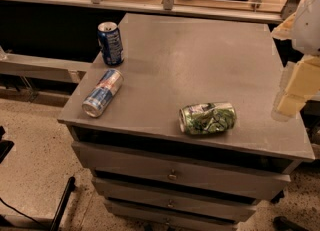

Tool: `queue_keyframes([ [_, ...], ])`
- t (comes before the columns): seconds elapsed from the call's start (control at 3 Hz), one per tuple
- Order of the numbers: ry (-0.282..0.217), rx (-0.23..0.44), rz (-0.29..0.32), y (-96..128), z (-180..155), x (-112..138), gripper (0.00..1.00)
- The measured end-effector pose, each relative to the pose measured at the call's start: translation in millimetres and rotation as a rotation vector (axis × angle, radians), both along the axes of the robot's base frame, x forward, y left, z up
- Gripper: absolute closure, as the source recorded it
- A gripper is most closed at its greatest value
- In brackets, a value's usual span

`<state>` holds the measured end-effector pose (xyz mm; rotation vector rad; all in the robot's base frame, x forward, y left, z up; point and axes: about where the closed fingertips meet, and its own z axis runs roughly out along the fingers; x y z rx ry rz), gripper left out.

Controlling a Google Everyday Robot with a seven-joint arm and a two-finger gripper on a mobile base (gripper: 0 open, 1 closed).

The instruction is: Place green can upright

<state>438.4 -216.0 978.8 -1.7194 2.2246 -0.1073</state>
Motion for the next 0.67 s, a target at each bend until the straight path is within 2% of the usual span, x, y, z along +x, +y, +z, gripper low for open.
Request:
queue_keyframes([
  [0.33,0.0,0.0,0.0,0,0,0,0.0],
  [0.67,0.001,0.033,0.065,29,0,4,0.0],
])
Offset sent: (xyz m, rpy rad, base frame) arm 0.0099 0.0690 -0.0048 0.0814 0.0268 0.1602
